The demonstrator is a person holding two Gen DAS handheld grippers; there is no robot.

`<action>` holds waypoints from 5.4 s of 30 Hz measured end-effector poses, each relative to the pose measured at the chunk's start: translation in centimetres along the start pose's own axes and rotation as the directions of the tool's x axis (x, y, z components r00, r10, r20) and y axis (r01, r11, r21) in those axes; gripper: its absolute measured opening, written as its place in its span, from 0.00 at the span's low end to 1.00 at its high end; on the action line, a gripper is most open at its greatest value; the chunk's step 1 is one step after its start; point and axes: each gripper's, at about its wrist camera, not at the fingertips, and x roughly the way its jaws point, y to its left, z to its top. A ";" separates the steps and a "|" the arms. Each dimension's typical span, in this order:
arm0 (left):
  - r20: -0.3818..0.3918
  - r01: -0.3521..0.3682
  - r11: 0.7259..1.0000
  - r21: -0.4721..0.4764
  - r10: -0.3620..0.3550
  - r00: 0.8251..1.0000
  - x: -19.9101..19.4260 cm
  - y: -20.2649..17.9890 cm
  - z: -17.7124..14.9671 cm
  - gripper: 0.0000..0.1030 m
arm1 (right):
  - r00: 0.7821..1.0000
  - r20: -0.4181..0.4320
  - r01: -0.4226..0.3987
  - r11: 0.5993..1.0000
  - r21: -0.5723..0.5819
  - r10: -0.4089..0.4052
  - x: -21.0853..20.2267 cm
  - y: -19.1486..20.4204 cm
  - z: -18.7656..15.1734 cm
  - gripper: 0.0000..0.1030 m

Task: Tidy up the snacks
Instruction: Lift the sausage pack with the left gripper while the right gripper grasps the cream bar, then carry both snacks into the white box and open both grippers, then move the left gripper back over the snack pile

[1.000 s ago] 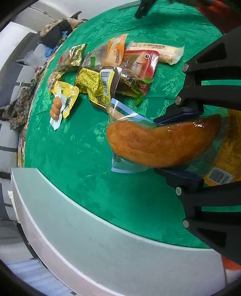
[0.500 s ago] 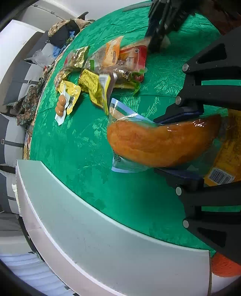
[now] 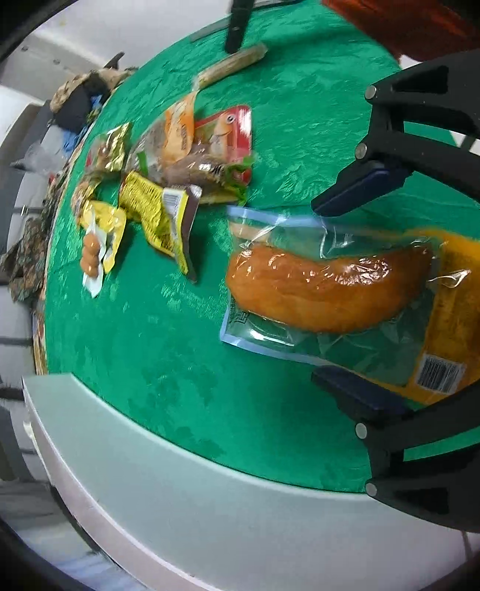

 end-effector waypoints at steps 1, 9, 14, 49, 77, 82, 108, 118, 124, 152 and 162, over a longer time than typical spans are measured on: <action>-0.006 -0.006 1.000 0.018 0.007 1.000 0.0 -0.2 0.0 0.81 | 1.000 -0.004 -0.016 0.999 0.029 0.016 -0.1 -0.5 0.3 0.58; -0.033 -0.100 0.995 0.012 0.100 0.994 1.6 0.0 0.7 0.97 | 0.997 -0.069 -0.040 0.998 0.045 0.043 0.8 1.3 2.6 0.59; 0.014 -0.080 0.997 0.023 0.080 0.997 0.5 -0.6 0.5 0.47 | 0.983 -0.121 0.125 0.983 -0.134 -0.142 4.3 6.0 2.1 0.51; 0.231 -0.199 0.875 -0.442 0.326 0.917 -17.7 22.2 3.1 0.40 | 0.815 -0.040 -0.562 0.769 -0.304 0.579 -7.9 35.8 9.4 0.26; 0.233 -0.292 0.920 -0.262 0.354 0.906 -9.4 12.3 5.3 0.95 | 0.918 0.240 0.331 0.943 -0.028 -0.315 0.2 -3.3 1.3 0.60; 0.210 -0.274 0.917 -0.291 0.341 0.916 -9.4 11.4 5.1 0.95 | 0.912 0.264 0.318 0.948 0.024 -0.313 1.5 -6.1 1.9 0.61; 0.181 -0.151 0.988 0.036 0.142 0.973 -2.6 -9.0 2.5 1.00 | 0.922 0.264 0.271 0.959 0.080 -0.283 1.9 -6.2 1.6 0.80; 0.108 -0.133 0.989 0.064 0.125 0.986 -0.3 -9.1 1.2 1.00 | 0.922 0.264 0.271 0.959 0.080 -0.282 1.9 -6.2 1.6 0.80; 0.102 -0.126 0.991 0.046 0.121 0.987 -0.4 -8.5 1.3 1.00 | 0.922 0.264 0.271 0.959 0.080 -0.282 1.9 -6.2 1.6 0.80; 0.084 -0.101 0.995 0.007 0.100 0.991 -0.6 -6.3 1.4 1.00 | 0.923 0.263 0.270 0.960 0.079 -0.282 1.9 -6.3 1.6 0.80; 0.126 0.081 0.985 -0.153 -0.062 0.990 -3.2 -1.1 7.2 1.00 | 0.923 0.263 0.269 0.960 0.079 -0.281 2.0 -6.3 1.6 0.80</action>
